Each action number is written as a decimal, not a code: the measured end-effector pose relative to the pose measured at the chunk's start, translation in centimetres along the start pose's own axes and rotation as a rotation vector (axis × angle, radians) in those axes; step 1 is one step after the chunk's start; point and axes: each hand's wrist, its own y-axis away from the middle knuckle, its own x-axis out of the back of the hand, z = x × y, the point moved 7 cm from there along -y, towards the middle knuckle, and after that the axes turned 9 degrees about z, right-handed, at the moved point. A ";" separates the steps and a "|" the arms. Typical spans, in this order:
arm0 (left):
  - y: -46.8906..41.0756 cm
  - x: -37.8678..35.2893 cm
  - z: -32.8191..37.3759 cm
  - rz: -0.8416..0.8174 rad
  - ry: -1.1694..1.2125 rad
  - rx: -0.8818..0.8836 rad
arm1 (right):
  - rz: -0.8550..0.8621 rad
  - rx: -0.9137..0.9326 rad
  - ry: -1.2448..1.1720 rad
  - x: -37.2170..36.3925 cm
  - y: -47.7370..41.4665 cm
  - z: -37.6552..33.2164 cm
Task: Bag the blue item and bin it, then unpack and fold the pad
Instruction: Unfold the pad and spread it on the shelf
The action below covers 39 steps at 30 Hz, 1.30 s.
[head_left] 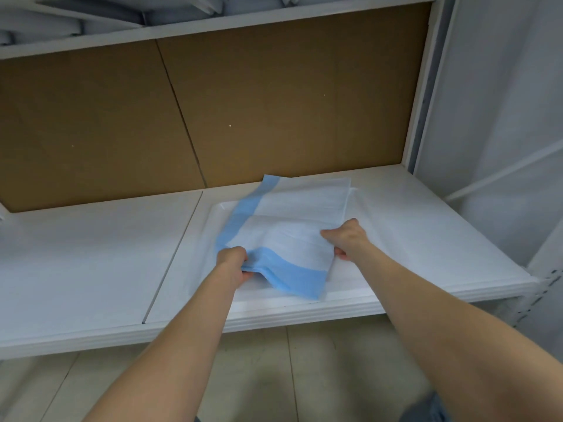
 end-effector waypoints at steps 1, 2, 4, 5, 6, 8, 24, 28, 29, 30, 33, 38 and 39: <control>0.3 -0.3 0.0 -0.026 0.005 0.010 | -0.016 -0.010 -0.057 -0.2 0.3 0.1; 0.8 -0.4 0.1 -0.054 0.005 0.012 | -0.042 -0.025 -0.107 -0.5 0.5 0.2; 1.6 -0.6 0.5 -0.101 0.010 -0.006 | -0.117 -0.028 -0.117 -1.2 1.2 0.3; 1.9 -0.6 0.6 -0.114 0.011 -0.016 | -0.147 -0.005 -0.084 -1.4 1.5 0.2; 2.1 -0.6 0.8 -0.118 0.017 -0.025 | -0.143 0.028 -0.044 -1.3 1.7 0.1; 2.4 -0.4 1.3 -0.123 0.055 -0.042 | -0.062 0.084 0.068 -0.3 1.9 -0.3; 2.0 2.6 2.4 -0.111 -0.923 -0.266 | 0.128 0.236 0.702 4.4 2.5 0.5; 1.4 2.0 2.7 -0.104 -0.938 -0.343 | 0.227 0.331 0.760 3.5 3.2 -1.0; 1.4 1.9 2.9 -0.084 -0.917 -0.372 | 0.235 0.375 0.754 3.1 3.5 -1.6; 1.3 1.8 3.1 -0.054 -0.898 -0.399 | 0.216 0.421 0.742 2.5 3.6 -2.1; 0.7 1.4 3.6 0.044 -0.853 -0.446 | 0.082 0.494 0.670 0.3 3.7 -2.9; -0.1 1.3 4.1 0.115 -0.825 -0.460 | -0.036 0.480 0.558 -1.8 3.5 -3.3; -0.4 1.3 4.1 0.120 -0.818 -0.466 | -0.053 0.471 0.551 -2.1 3.4 -3.2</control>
